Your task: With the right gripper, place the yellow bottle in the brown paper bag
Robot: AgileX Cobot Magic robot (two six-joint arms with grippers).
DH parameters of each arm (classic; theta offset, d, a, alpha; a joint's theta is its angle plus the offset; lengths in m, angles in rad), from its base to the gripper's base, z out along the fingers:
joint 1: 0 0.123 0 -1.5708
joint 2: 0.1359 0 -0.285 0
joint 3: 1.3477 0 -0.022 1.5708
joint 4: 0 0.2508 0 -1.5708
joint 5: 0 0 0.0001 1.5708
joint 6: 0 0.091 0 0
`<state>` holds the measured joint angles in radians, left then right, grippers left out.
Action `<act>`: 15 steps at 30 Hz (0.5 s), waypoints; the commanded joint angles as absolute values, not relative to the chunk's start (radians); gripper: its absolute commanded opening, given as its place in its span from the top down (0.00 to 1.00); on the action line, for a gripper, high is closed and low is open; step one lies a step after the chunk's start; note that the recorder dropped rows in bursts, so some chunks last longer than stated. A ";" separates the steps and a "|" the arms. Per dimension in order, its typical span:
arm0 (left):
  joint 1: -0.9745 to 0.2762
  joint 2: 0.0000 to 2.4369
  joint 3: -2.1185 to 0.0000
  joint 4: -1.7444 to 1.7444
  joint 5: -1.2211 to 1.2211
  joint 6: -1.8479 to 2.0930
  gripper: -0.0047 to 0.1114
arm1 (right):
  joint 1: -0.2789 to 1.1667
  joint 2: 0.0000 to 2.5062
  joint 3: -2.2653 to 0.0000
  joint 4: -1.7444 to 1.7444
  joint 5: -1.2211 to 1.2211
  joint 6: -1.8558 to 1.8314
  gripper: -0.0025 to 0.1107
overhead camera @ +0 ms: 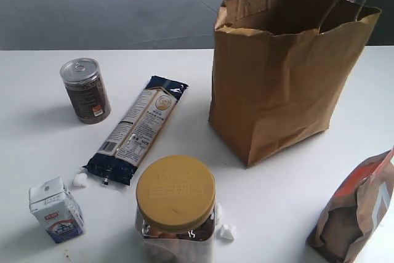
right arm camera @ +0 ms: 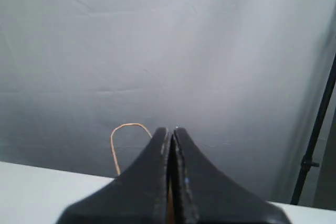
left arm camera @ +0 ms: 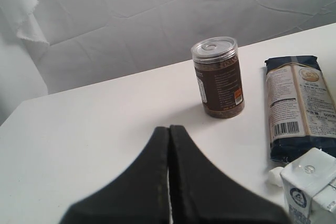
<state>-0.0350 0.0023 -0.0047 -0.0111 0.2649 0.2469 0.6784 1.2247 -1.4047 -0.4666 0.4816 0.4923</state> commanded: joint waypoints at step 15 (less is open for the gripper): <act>-0.039 0.000 0.000 -0.012 0.260 0.240 0.96 | 0.675 0.855 -0.981 -0.590 0.587 0.607 0.98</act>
